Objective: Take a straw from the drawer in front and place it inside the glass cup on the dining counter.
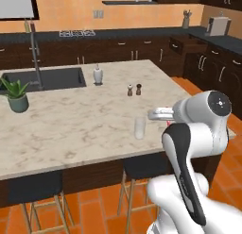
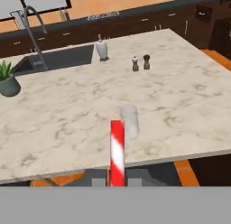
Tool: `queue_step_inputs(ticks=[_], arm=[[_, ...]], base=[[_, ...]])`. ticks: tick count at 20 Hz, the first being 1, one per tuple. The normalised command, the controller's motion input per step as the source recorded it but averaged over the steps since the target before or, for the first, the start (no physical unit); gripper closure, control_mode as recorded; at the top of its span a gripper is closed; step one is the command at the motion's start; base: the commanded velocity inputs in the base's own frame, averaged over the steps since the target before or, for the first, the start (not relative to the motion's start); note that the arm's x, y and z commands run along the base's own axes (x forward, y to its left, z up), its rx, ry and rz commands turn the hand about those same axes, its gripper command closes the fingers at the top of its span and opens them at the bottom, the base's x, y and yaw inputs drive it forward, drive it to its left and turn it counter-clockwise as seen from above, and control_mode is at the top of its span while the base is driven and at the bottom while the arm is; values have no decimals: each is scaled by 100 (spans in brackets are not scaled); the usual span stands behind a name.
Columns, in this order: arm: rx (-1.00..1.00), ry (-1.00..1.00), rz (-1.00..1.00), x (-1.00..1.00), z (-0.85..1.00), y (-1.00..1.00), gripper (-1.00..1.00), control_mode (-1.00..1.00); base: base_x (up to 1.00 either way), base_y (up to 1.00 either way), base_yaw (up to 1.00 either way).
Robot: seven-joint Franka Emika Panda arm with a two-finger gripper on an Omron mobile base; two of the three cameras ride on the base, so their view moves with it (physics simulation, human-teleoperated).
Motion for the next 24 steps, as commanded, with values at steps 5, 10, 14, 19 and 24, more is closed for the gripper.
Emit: queue_step_inputs(ticks=[5, 10, 14, 19, 24], arm=[[0, 0, 0, 0, 0, 0, 100, 100], [0, 0, 1, 9, 0, 0, 100, -100], [0, -3, 14, 34, 5, -10, 100, -100], [1, -17, 38, 35, 5, -25, 100, -100], [4, -16, 34, 26, 0, 3, 100, -100]], base=[[100, 1, -2], [65, 1, 1], [0, 0, 0], [0, 0, 0], [0, 0, 0]])
